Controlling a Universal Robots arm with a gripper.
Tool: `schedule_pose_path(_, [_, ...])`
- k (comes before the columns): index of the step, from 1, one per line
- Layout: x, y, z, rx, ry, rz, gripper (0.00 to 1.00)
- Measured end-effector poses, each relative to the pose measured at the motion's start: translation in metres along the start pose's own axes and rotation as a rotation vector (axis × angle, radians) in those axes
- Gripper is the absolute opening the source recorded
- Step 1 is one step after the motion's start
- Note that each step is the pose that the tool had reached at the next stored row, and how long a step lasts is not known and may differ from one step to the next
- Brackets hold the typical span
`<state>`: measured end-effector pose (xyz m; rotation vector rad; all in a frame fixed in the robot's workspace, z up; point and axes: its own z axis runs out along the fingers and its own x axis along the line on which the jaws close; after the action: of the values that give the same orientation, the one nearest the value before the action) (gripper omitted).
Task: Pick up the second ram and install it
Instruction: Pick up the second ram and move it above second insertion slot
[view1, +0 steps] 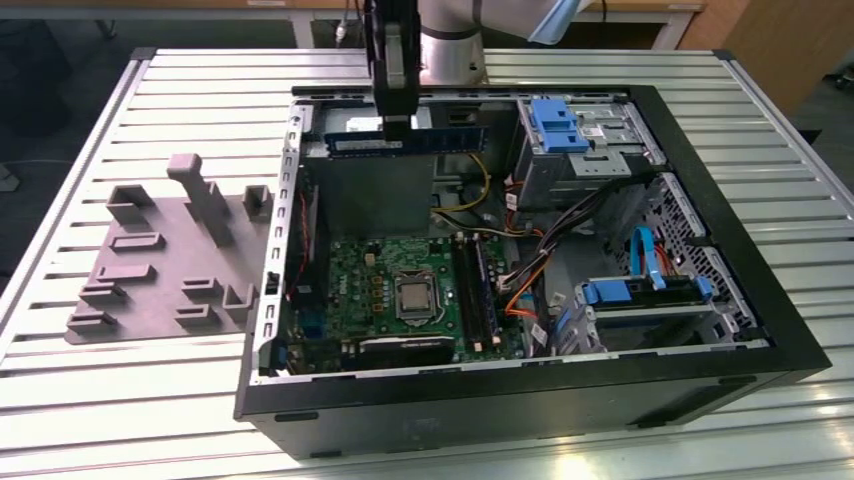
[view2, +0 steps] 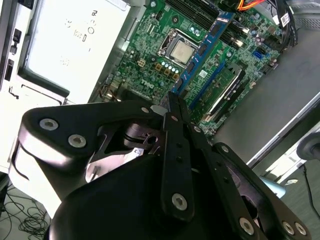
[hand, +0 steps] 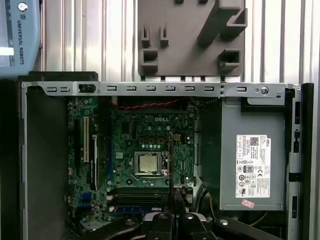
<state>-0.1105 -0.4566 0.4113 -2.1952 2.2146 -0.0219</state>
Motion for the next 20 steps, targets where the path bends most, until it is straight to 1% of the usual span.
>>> schedule_pose_path(15, [0.0000, -0.0097, 0.0125, -0.0001, 0.0006, 0.025, 0.11])
schedule_pose_path(20, [0.0000, -0.0119, 0.0169, -0.0002, 0.0008, 0.034, 0.11])
